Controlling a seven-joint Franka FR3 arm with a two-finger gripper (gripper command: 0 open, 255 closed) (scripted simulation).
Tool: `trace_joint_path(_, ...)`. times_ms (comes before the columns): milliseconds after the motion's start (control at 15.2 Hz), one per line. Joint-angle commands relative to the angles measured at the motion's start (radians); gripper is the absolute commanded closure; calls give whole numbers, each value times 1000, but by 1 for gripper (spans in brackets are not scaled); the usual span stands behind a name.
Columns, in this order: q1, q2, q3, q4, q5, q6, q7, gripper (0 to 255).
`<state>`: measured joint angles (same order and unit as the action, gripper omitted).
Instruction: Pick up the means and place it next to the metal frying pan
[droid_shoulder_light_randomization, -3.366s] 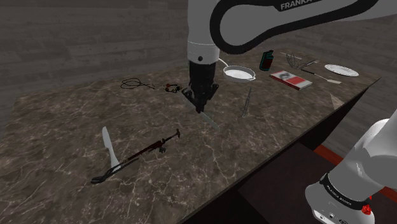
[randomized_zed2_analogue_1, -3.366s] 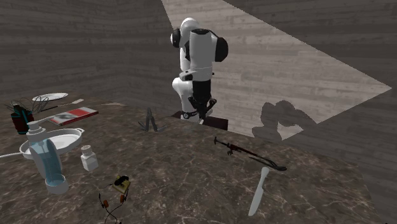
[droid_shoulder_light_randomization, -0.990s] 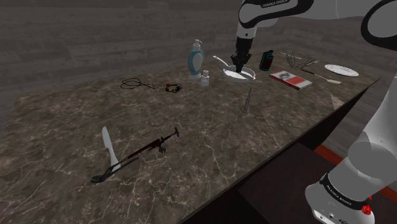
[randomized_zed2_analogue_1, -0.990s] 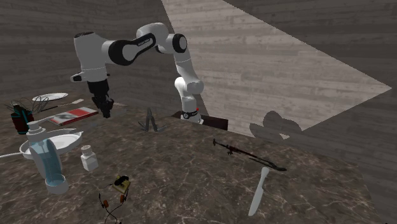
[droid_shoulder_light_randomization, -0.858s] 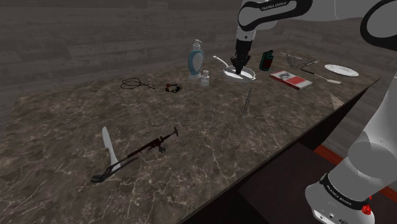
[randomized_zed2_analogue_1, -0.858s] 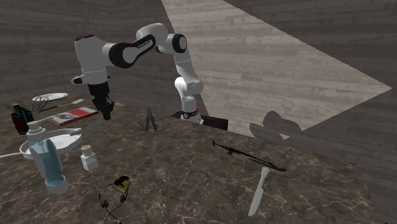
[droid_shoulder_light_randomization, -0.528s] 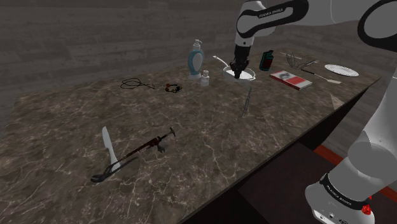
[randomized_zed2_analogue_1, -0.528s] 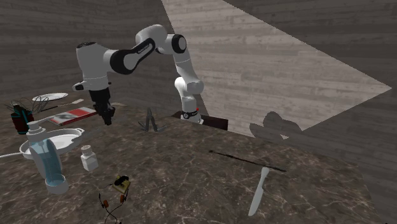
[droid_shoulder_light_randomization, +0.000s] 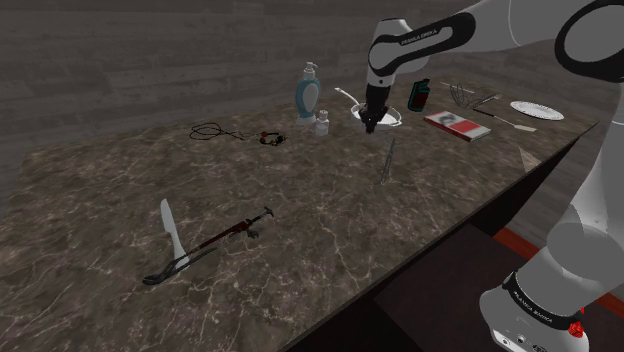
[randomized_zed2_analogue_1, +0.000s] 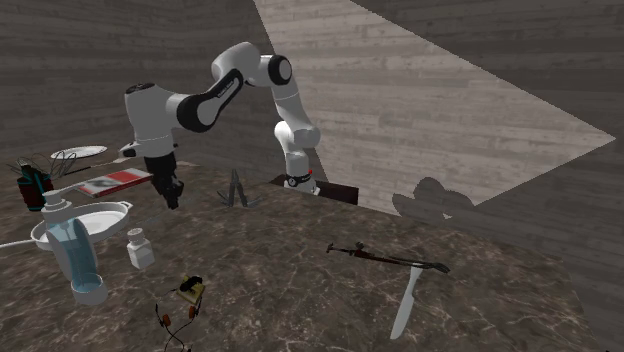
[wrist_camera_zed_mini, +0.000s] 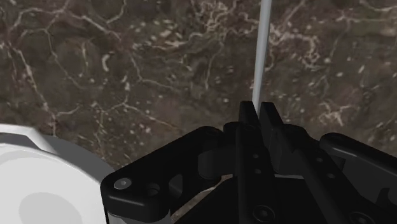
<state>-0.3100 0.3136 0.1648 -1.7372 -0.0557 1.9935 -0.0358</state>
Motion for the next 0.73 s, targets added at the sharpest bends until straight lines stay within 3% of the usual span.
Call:
trace_joint_path(0,-1,11,-2,-13,-2,25,-1,255)
trace_joint_path(660,0,25,-3,-31,-5,56,1,255)
